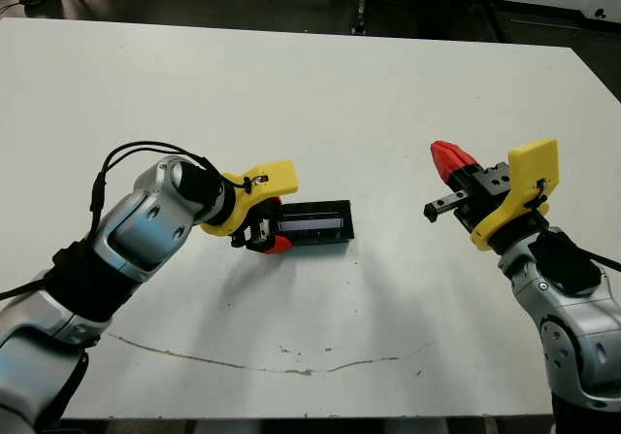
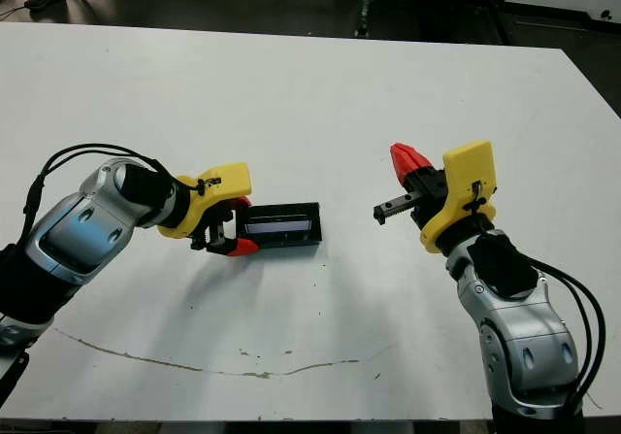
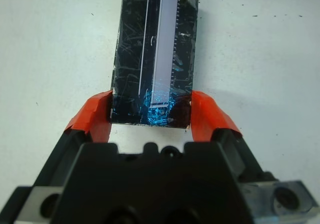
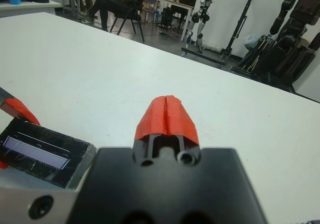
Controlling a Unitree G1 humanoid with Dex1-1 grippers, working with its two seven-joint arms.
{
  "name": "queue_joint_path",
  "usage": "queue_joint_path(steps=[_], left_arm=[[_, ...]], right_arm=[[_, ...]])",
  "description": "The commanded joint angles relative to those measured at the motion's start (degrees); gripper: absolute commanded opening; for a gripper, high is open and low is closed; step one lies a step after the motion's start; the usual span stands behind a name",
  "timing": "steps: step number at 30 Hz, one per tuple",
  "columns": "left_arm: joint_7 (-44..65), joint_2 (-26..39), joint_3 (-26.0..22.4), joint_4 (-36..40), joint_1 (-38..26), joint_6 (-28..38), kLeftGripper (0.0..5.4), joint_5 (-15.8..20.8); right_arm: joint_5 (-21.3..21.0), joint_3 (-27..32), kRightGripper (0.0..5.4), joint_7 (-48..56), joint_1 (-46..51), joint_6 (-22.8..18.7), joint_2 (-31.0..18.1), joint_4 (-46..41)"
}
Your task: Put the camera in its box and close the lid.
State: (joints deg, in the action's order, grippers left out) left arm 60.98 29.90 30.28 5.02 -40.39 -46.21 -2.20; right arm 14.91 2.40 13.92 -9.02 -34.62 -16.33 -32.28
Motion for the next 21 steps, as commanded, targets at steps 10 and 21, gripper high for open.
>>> queue_joint_path(steps=[10, 21], left_arm=[[-1.92, 1.52, 0.66, -0.76, 2.01, 11.88, 3.26, -2.82], [2.50, 0.14, -2.60, -9.03, -6.98, 18.84, 3.22, -1.15]], right_arm=[[-0.41, 0.34, 0.00, -0.08, 0.58, -0.29, -0.65, 0.32], [-0.42, 0.28, 0.00, 0.24, 0.79, 0.65, -0.59, 0.66]])
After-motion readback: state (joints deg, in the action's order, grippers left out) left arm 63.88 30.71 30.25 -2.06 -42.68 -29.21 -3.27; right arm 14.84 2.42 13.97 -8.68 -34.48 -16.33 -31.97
